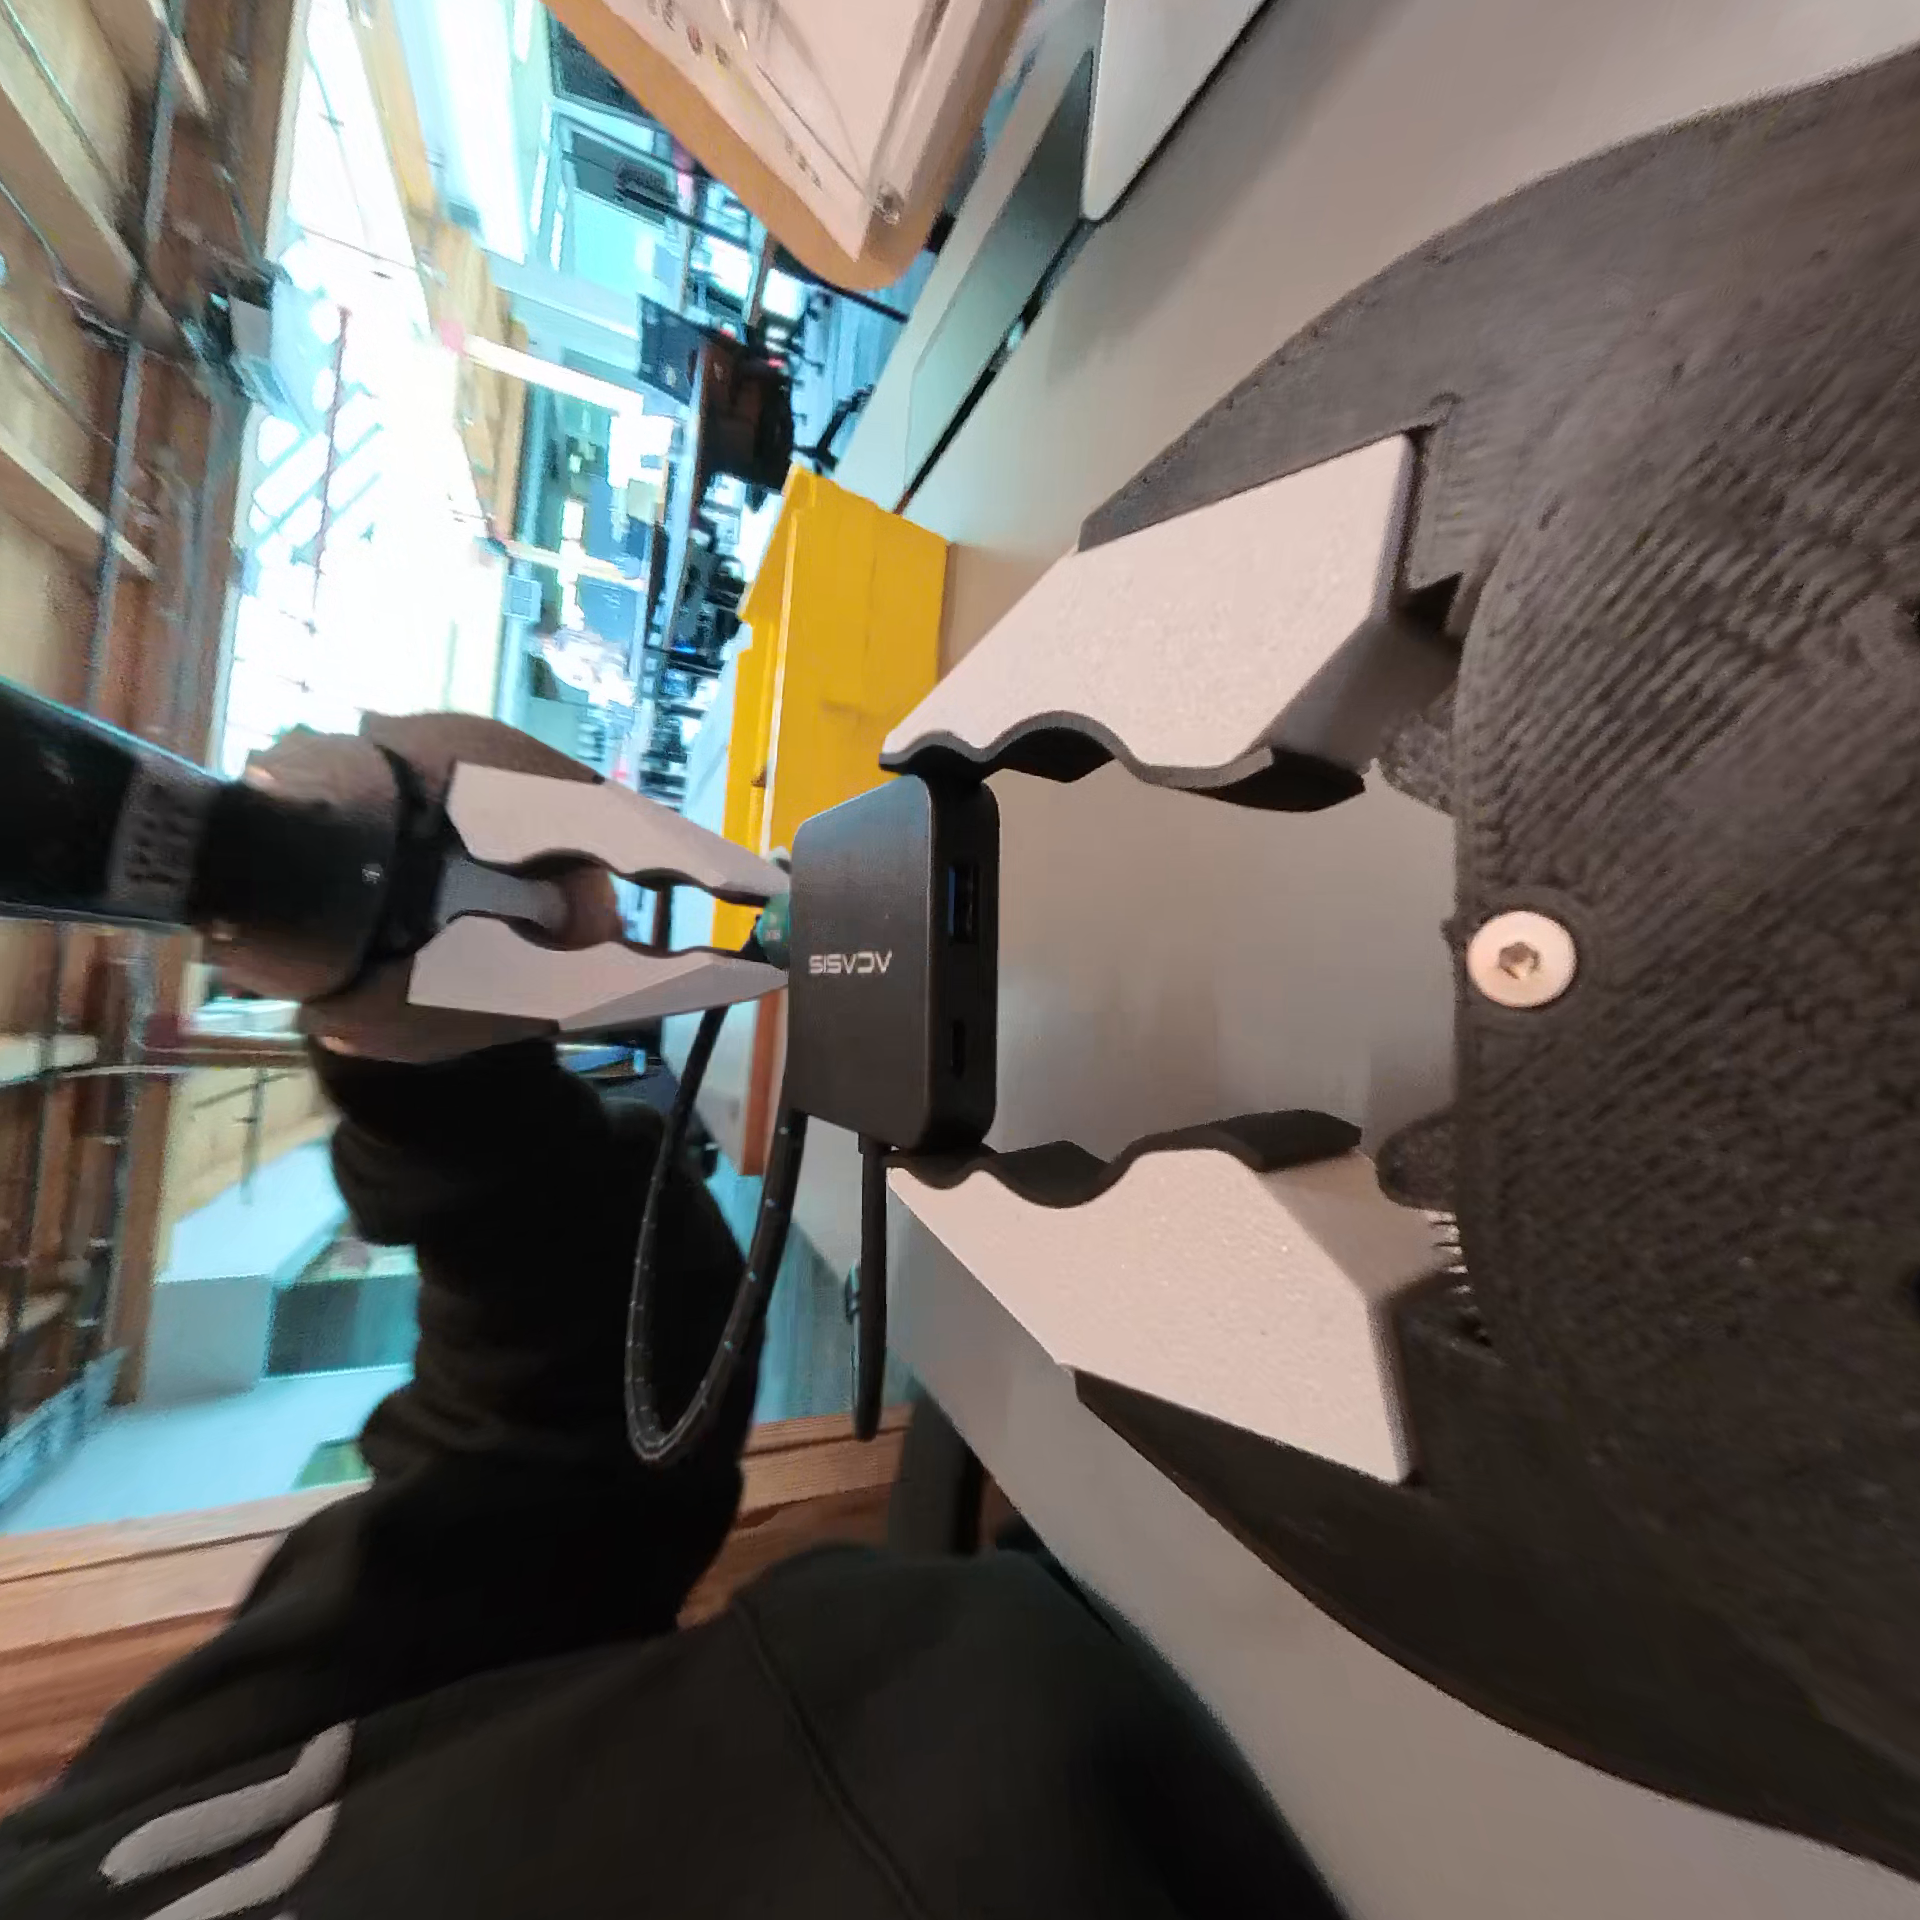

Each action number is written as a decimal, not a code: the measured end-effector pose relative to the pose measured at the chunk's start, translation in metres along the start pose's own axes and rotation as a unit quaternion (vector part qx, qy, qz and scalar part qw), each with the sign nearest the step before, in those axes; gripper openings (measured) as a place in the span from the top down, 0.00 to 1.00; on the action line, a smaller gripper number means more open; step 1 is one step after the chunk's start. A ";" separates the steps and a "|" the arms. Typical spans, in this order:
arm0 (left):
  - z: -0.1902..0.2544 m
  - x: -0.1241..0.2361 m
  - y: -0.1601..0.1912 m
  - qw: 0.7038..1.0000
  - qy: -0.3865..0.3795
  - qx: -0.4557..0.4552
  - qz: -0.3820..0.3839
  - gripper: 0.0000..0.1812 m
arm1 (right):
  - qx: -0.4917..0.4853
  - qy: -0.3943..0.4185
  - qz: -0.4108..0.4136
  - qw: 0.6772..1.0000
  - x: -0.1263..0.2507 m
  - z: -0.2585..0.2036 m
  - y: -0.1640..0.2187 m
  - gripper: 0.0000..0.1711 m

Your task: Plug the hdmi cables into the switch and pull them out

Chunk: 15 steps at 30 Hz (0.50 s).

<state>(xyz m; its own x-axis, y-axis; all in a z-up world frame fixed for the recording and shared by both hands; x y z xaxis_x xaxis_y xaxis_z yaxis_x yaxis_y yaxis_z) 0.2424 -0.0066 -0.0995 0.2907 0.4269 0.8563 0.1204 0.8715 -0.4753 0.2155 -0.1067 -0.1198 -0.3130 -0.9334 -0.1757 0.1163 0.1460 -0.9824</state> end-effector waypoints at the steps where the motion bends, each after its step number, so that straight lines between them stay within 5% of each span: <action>1: 0.002 0.005 -0.004 0.999 -0.001 0.001 0.045 0.94 | -0.005 0.001 0.018 1.000 0.003 0.001 -0.005 0.59; 4: 0.007 0.012 -0.011 0.991 0.009 0.004 0.134 0.95 | -0.006 0.000 0.041 0.999 0.006 0.002 -0.013 0.59; 15: 0.005 0.014 -0.006 0.983 -0.007 0.008 0.182 0.93 | 0.000 0.005 0.032 0.999 0.006 0.002 -0.011 0.59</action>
<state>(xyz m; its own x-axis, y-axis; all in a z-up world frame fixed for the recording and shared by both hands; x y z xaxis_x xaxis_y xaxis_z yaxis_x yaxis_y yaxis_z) 0.2414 -0.0042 -0.0838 0.2981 0.7139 0.6336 -0.0046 0.6648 -0.7470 0.2141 -0.1143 -0.1103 -0.3142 -0.9191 -0.2379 0.1368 0.2041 -0.9693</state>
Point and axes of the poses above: each gripper's, where its closed fingertips meet, x back along the fingers, y out of its underside, z = x × y across the jaws, the point moved 3 cm from there along x, back along the fingers, and after that the axes turned 8 degrees about y, right-handed, at the moved point
